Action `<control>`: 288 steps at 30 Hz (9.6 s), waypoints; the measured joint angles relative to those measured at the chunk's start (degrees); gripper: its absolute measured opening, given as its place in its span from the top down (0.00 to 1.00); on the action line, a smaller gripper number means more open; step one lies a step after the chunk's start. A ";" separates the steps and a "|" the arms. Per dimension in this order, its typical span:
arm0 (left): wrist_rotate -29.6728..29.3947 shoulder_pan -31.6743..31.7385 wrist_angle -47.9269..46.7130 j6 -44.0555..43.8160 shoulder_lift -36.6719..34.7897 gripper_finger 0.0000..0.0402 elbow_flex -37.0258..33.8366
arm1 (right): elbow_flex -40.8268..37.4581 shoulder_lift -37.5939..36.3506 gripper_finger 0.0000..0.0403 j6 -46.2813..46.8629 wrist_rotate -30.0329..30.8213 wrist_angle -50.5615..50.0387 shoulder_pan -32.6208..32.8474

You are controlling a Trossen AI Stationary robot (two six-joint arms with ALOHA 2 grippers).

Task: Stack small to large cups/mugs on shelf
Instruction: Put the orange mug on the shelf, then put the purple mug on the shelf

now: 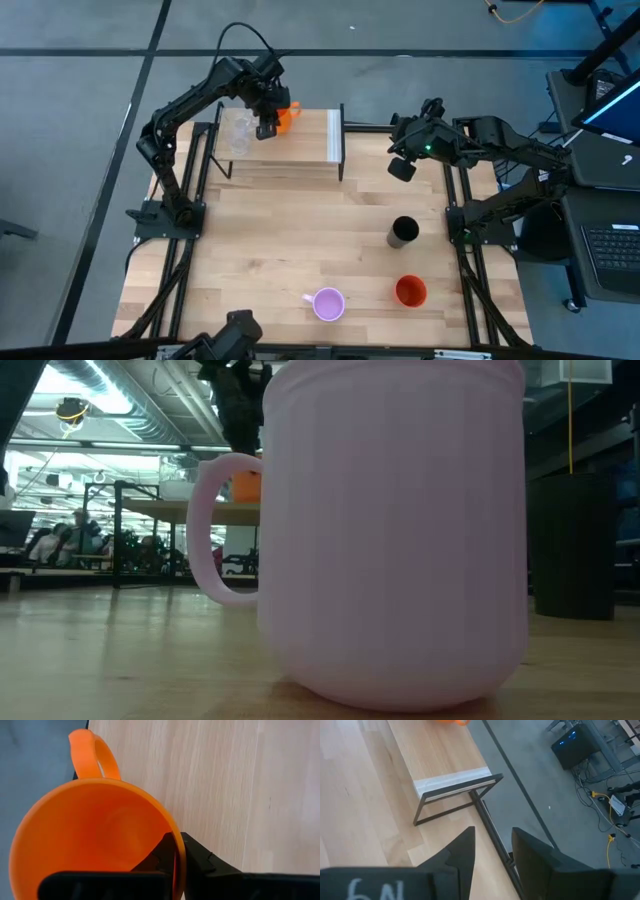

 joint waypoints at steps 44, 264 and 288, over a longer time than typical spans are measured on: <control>-4.82 -0.65 -0.51 7.46 0.28 0.76 -0.02 | 0.00 0.00 0.68 -2.51 -0.04 1.35 0.00; -26.88 -58.82 -10.36 -81.45 2.10 1.00 -8.23 | -0.02 0.02 0.68 13.77 -20.87 -9.71 0.13; -32.10 -64.29 19.12 -124.75 -8.98 1.00 -36.02 | -0.02 0.02 0.68 7.87 -18.78 -7.80 0.12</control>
